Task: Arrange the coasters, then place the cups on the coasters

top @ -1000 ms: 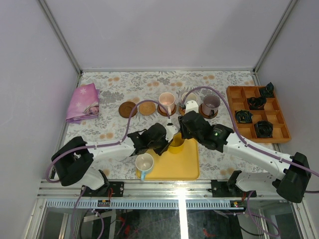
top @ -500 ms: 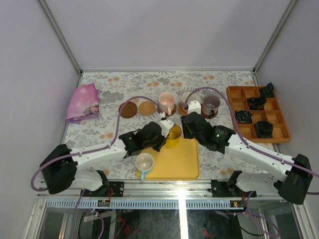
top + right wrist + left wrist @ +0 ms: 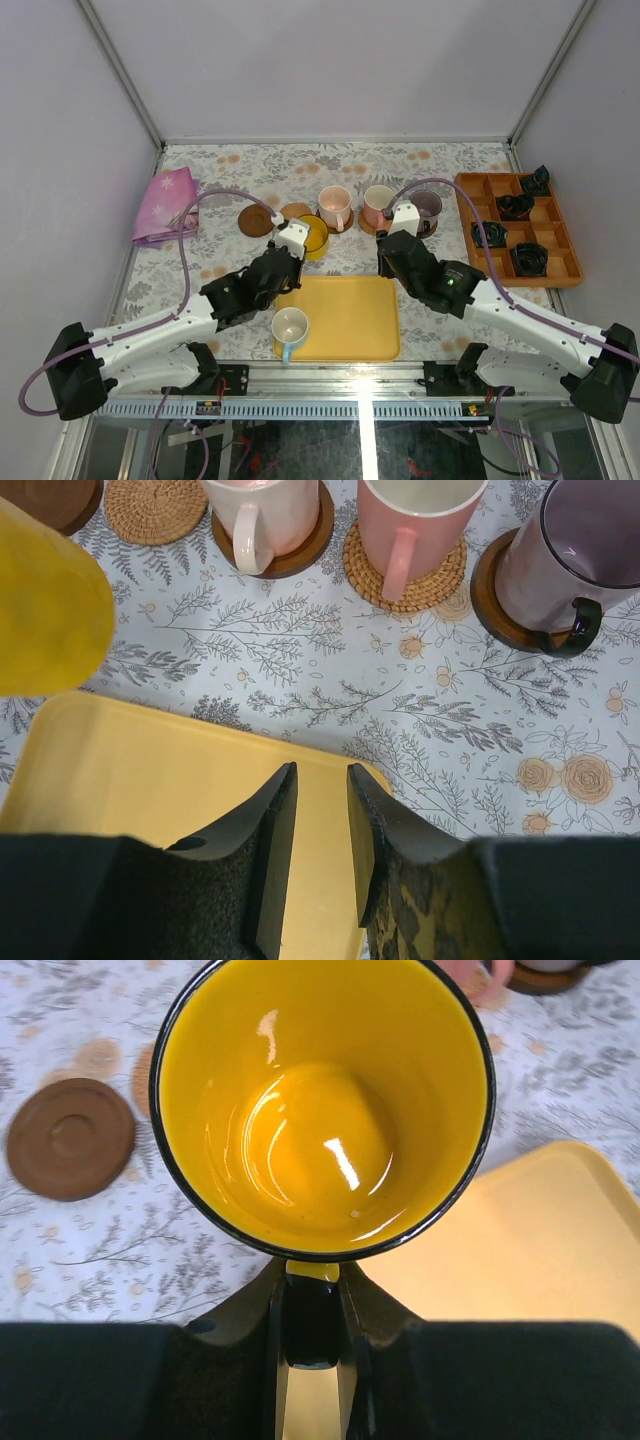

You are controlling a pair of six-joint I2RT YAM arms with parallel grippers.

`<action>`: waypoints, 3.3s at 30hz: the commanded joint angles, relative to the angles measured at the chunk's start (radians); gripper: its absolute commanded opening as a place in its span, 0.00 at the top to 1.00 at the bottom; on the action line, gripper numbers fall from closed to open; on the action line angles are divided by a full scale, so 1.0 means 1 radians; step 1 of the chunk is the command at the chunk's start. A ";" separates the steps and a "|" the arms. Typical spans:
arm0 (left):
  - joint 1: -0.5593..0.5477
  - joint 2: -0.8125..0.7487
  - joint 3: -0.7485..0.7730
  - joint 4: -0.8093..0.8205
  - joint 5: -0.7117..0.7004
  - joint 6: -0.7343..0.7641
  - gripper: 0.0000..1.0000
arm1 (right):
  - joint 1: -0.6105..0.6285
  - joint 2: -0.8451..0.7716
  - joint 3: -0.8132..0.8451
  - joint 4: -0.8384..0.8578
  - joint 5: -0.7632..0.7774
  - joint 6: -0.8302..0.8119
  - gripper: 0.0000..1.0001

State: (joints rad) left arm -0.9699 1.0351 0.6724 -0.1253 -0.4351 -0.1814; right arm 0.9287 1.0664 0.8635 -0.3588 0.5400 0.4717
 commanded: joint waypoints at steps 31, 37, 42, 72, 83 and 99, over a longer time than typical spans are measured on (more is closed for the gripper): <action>0.423 0.518 0.277 0.308 0.041 -0.073 1.00 | -0.059 -0.024 -0.094 0.252 0.142 -0.113 0.60; 0.437 0.563 0.295 0.325 0.065 -0.091 1.00 | -0.082 -0.041 -0.106 0.252 0.138 -0.105 0.57; 0.439 0.591 0.301 0.340 0.061 -0.095 1.00 | -0.086 -0.032 -0.104 0.251 0.123 -0.104 0.57; 0.483 0.669 0.278 0.395 0.092 -0.128 1.00 | -0.090 0.001 -0.098 0.256 0.076 -0.094 0.56; 0.487 0.693 0.288 0.400 0.108 -0.123 1.00 | -0.091 0.011 -0.092 0.255 0.070 -0.093 0.57; 0.486 0.715 0.295 0.399 0.108 -0.119 0.96 | -0.092 0.026 -0.089 0.257 0.057 -0.094 0.56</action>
State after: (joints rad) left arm -0.4904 1.7493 0.9340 0.1413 -0.3145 -0.2962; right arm 0.8474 1.0889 0.7540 -0.1440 0.5999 0.3668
